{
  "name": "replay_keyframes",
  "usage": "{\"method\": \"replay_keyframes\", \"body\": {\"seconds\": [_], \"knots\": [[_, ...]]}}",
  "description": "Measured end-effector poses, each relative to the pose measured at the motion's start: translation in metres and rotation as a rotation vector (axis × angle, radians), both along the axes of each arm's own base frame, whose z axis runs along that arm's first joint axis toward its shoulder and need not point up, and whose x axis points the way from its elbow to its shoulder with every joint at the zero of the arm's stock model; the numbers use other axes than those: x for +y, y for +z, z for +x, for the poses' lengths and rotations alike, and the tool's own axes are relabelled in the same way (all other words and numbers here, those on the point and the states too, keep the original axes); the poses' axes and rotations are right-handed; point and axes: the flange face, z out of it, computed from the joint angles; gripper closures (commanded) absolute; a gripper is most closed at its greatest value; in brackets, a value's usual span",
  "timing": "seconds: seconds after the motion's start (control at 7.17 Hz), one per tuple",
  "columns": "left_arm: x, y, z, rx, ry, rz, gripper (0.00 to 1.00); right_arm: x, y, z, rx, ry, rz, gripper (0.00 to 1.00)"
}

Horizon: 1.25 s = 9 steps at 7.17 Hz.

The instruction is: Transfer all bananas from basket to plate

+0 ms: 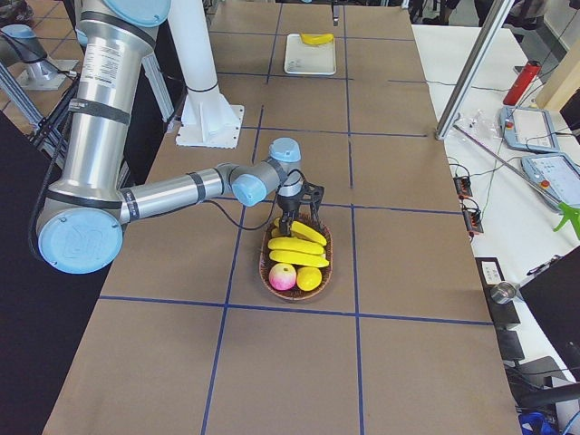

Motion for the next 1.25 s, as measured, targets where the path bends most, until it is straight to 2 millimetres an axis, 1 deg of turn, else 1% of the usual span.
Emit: {"method": "replay_keyframes", "body": {"seconds": [0.14,0.42,0.56,0.7,0.84,0.98,1.12,1.25], "knots": [[0.000,0.000,0.000,0.000,0.000,0.000,0.00,0.000,0.001,-0.002,0.000,-0.005,-0.002,0.79],[0.000,-0.001,0.000,0.000,0.000,0.000,0.00,0.000,0.000,-0.004,-0.004,-0.012,0.001,0.95],[0.000,-0.001,0.000,0.000,-0.001,0.001,0.00,0.000,-0.004,-0.004,-0.010,-0.018,0.009,0.97],[-0.001,-0.002,0.000,0.000,-0.001,0.002,0.00,0.001,-0.014,-0.001,-0.024,-0.021,0.021,0.97],[-0.001,-0.002,0.000,0.001,0.000,0.003,0.00,0.003,-0.032,0.007,-0.047,-0.015,0.039,0.97],[-0.001,-0.003,0.000,0.001,0.000,0.004,0.00,0.002,-0.054,0.020,-0.072,0.001,0.051,0.97],[-0.002,-0.004,0.000,0.002,-0.001,0.007,0.00,-0.001,-0.079,0.031,-0.102,0.014,0.067,0.95],[-0.003,-0.008,0.001,0.004,-0.001,0.015,0.00,-0.009,-0.106,0.032,-0.140,0.018,0.103,0.93]]}}
